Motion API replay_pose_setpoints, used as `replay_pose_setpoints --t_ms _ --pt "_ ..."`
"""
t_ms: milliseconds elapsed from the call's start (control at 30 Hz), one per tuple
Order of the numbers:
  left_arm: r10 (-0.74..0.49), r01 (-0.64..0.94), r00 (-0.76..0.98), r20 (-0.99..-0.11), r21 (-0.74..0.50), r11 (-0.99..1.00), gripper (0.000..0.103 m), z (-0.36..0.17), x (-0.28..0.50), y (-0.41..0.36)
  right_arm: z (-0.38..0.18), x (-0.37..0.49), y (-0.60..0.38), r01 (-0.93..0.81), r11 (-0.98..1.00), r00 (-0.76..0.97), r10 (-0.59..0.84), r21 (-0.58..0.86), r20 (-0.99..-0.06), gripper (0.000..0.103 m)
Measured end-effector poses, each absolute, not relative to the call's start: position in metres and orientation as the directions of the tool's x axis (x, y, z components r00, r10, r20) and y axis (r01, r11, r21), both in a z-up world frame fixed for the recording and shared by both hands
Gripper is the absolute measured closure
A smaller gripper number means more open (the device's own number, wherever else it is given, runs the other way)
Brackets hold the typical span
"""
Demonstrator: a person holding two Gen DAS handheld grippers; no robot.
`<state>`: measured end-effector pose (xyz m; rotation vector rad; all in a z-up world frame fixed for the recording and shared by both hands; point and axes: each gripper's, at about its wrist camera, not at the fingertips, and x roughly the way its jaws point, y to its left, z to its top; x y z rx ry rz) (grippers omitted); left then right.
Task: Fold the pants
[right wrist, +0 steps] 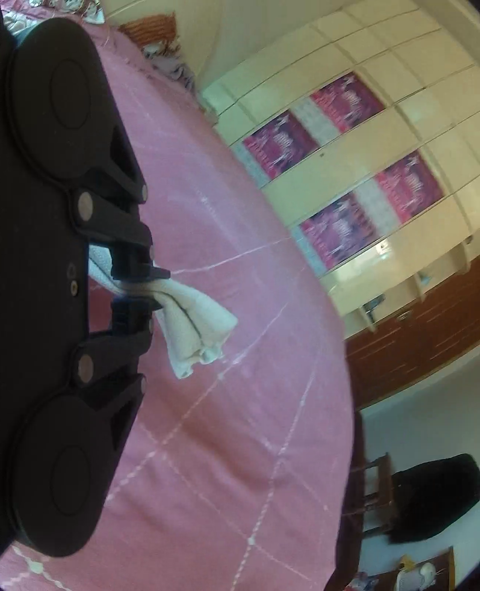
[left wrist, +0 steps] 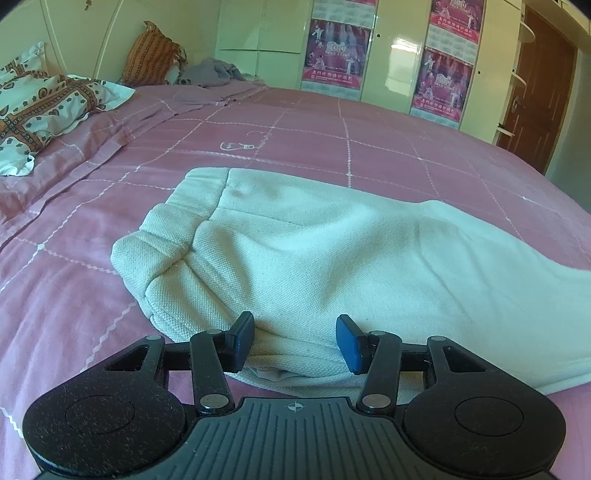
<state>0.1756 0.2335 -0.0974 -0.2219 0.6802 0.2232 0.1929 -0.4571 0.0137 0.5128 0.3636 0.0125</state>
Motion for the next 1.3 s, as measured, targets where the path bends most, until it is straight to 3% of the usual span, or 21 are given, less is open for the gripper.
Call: replay_pose_setpoints --t_ms 67,133,233,333,533,767,900,1100,1300 --pt "0.134 -0.274 0.757 -0.640 -0.124 0.954 0.054 -0.098 0.176 0.233 -0.010 0.196 -0.469 0.149 0.858 0.917 0.066 0.492 -0.393 0.097" --pt "0.133 -0.269 0.754 -0.643 -0.117 0.956 0.054 -0.097 0.175 0.233 -0.053 0.215 -0.479 0.269 0.834 0.821 0.063 0.482 -0.568 0.097" --pt "0.136 -0.274 0.755 -0.641 -0.121 0.954 0.054 -0.087 0.171 0.234 -0.059 0.205 -0.476 0.279 0.791 0.857 0.051 0.544 -0.513 0.095" --pt "0.137 -0.264 0.784 -0.605 -0.126 0.956 0.054 -0.076 0.159 0.229 -0.059 0.206 -0.474 0.284 0.796 0.852 0.046 0.534 -0.522 0.095" --pt "0.155 -0.306 0.773 -0.616 -0.148 0.940 0.054 -0.080 0.154 0.234 -0.057 0.207 -0.479 0.280 0.793 0.846 0.062 0.541 -0.530 0.094" --pt "0.125 -0.319 0.750 -0.649 -0.189 0.929 0.053 -0.076 0.151 0.246 -0.010 0.223 -0.429 0.323 0.893 0.819 -0.097 0.314 -0.566 0.092" --pt "0.088 -0.311 0.734 -0.673 -0.219 0.925 0.041 -0.077 0.151 0.253 0.019 0.235 -0.368 0.216 0.941 0.855 -0.054 0.259 -0.515 0.092" --pt "0.044 -0.264 0.733 -0.679 -0.225 0.938 0.041 -0.074 0.137 0.257 0.034 0.255 -0.230 -0.063 0.976 0.854 0.161 0.209 -0.495 0.092" --pt "0.018 -0.254 0.725 -0.689 -0.243 0.936 0.041 -0.083 0.115 0.268 -0.012 0.260 -0.079 -0.353 0.927 0.686 0.350 0.129 -0.638 0.092"
